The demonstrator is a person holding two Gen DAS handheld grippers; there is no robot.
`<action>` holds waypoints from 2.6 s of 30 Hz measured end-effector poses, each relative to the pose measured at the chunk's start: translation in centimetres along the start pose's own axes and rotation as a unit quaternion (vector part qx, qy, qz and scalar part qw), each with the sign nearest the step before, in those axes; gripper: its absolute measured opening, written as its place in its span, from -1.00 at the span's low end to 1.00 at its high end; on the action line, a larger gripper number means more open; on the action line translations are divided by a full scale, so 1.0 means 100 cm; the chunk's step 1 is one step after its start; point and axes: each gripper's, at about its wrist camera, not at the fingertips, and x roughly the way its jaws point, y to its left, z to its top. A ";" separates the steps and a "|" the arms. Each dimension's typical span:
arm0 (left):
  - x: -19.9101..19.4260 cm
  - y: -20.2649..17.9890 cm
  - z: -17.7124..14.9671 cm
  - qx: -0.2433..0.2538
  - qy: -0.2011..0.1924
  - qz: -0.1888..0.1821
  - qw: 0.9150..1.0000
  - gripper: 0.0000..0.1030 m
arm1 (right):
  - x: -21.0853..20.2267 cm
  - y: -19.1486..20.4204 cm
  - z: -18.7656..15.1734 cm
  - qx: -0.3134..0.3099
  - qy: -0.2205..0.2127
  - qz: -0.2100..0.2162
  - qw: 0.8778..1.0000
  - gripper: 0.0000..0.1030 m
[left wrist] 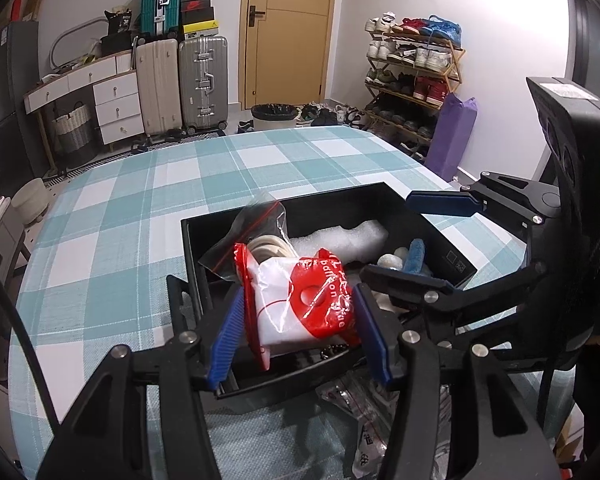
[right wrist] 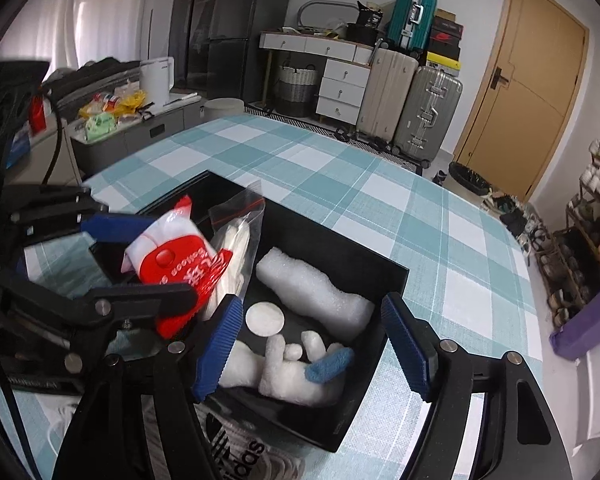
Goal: Organize soft objects
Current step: 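Open both grippers and withdraw them from the box, then move the left gripper to the white cable coil while the right approaches the white packet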
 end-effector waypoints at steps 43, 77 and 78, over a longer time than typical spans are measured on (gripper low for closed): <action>-0.055 0.004 -0.067 -0.022 -0.006 0.033 0.999 1.00 | -0.072 -0.015 -0.081 0.063 -0.001 0.070 0.996 0.99; -0.060 -0.024 -0.086 0.060 0.064 -0.055 0.995 1.00 | -0.036 0.018 -0.104 0.001 0.097 0.110 0.989 0.99; -0.059 -0.024 -0.087 0.062 0.067 -0.051 0.995 1.00 | -0.034 0.019 -0.105 0.001 0.102 0.110 0.989 0.99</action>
